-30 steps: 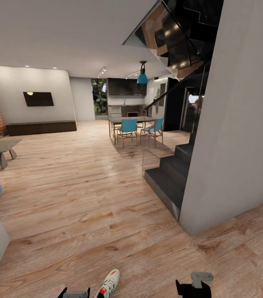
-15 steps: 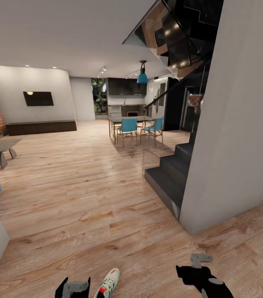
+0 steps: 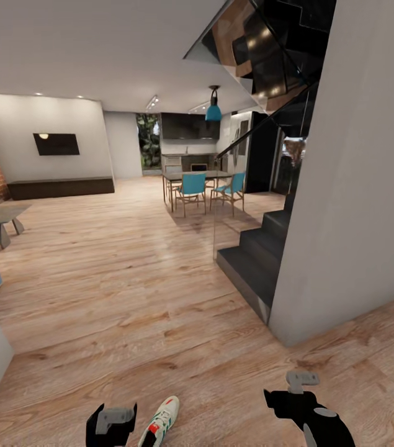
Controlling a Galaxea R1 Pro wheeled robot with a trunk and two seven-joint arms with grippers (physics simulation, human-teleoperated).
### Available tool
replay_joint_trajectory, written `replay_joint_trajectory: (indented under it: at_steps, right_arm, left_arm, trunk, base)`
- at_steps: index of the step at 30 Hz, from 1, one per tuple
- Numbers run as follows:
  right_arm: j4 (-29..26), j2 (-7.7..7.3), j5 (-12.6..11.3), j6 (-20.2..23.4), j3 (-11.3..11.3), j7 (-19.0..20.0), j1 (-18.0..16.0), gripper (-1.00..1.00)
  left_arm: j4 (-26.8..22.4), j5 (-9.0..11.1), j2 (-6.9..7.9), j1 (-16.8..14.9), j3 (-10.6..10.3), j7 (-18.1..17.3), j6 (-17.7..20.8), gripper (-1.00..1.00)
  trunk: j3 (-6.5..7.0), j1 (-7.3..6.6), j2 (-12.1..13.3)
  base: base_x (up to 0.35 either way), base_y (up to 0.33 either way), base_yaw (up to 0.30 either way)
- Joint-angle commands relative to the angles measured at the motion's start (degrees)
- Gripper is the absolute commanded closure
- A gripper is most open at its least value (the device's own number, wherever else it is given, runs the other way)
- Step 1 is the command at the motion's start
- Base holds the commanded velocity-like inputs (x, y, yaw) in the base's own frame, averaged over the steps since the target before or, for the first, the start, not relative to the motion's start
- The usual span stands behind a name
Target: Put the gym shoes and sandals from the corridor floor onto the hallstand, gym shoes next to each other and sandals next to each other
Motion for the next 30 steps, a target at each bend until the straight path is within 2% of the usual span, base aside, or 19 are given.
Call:
replay_joint_trajectory:
  at_steps: [1, 18, 26, 29, 30]
  right_arm:
    - [-0.10, 0.00, 0.02, 0.30, -0.01, -0.02, -0.03, -1.00]
    - [-0.12, -0.09, 0.00, 0.33, -0.01, -0.04, -0.03, -1.00]
    - [-0.14, -0.02, 0.08, 0.27, -0.05, -0.13, -0.08, -1.00]
    - [-0.18, 0.05, 0.25, 0.28, -0.02, -0.24, -1.11, -1.00]
    - [-0.21, 0.06, 0.29, 0.30, -0.02, -0.32, -2.87, -1.00]
  left_arm:
    - [0.02, -0.02, 0.01, -0.04, 0.01, 0.04, -0.15, -1.00]
    - [0.02, -0.01, 0.04, -0.05, 0.01, 0.05, -0.12, -1.00]
    - [-0.15, -0.16, 0.04, -0.12, 0.06, 0.08, -0.04, -1.00]
    - [-0.27, -0.18, 0.10, -1.95, 0.08, 0.12, 1.78, -1.00]
    - [-0.26, -0.18, 0.22, -3.44, 0.09, 0.13, 3.76, -1.00]
  trunk:
    - [-0.34, 0.22, -0.45]
    - [-4.98, 3.96, -7.27]
    - [-5.16, 3.96, -7.27]
    - [-5.17, 3.96, -7.27]
    - [-5.17, 3.96, -7.27]
  base:
    - [0.000, 0.000, 0.000]
    - [0.000, 0.000, 0.000]
    - [0.000, 0.000, 0.000]
    - [0.000, 0.000, 0.000]
    - [0.000, 0.000, 0.000]
